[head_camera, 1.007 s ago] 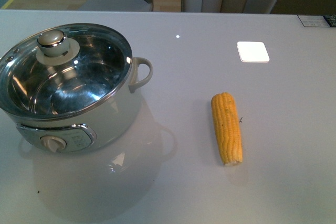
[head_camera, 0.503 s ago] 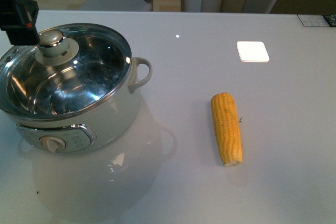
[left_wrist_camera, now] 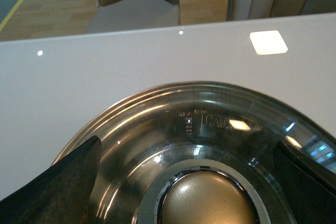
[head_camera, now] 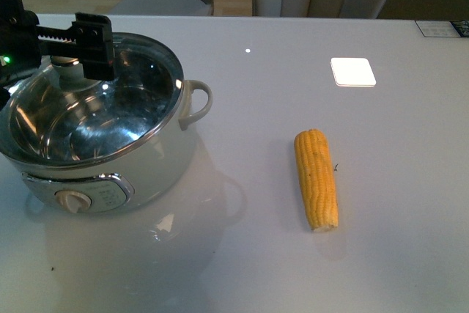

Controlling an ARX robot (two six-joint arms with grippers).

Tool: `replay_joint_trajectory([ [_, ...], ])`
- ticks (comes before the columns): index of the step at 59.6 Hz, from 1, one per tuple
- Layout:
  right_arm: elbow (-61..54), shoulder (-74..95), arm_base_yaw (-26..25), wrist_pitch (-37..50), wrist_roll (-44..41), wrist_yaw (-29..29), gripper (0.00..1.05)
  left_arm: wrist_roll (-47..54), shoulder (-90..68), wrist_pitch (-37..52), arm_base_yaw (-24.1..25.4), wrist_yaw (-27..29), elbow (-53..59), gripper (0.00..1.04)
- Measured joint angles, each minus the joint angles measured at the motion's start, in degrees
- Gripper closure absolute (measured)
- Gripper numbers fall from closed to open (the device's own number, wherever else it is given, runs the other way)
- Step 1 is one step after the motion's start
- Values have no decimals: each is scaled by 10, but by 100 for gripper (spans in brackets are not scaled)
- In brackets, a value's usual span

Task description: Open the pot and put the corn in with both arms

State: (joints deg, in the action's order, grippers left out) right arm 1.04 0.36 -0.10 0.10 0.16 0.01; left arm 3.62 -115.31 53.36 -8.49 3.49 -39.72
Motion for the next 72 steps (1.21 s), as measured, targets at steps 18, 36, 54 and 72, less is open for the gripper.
replay_joint_trajectory([
  [18, 0, 0, 0, 0, 0, 0, 9, 0, -40, 18, -4, 11, -11, 10],
  [36, 0, 0, 0, 0, 0, 0, 9, -29, -50, 23, -9, 10, -17, 55],
  [54, 0, 0, 0, 0, 0, 0, 9, -29, -47, 23, -9, 18, -18, 62],
  [72, 0, 0, 0, 0, 0, 0, 9, -6, -5, -9, -12, 21, -18, 62],
])
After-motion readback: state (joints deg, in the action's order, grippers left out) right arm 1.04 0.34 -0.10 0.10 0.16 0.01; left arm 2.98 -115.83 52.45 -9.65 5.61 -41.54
